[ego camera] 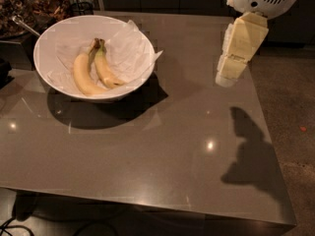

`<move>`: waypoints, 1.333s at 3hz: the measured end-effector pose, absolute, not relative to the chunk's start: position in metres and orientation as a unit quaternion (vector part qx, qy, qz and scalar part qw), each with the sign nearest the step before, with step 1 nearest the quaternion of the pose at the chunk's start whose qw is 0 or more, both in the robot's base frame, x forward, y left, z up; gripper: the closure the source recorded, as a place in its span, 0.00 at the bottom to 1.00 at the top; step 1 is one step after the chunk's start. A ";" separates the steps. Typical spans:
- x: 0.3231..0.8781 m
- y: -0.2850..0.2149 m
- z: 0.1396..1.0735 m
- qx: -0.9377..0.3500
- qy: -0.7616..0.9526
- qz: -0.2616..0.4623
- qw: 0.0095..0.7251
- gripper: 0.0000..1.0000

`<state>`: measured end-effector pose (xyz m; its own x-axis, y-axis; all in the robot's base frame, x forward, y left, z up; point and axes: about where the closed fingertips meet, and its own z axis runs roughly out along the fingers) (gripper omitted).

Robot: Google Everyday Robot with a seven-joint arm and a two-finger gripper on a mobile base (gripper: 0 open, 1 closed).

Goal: Pick banana from white bowl

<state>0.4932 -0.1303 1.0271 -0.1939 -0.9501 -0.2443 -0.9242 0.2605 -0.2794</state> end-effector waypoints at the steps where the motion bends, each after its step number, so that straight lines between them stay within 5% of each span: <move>1: 0.492 -0.094 1.039 -0.599 0.775 -0.013 0.198 0.00; 3: 0.481 0.049 1.081 -0.585 0.781 0.036 0.216 0.00; 4: 0.483 0.069 1.088 -0.572 0.784 0.052 0.234 0.00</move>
Offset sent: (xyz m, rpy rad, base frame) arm -0.0171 0.1911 0.0537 0.1410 0.1517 -0.2051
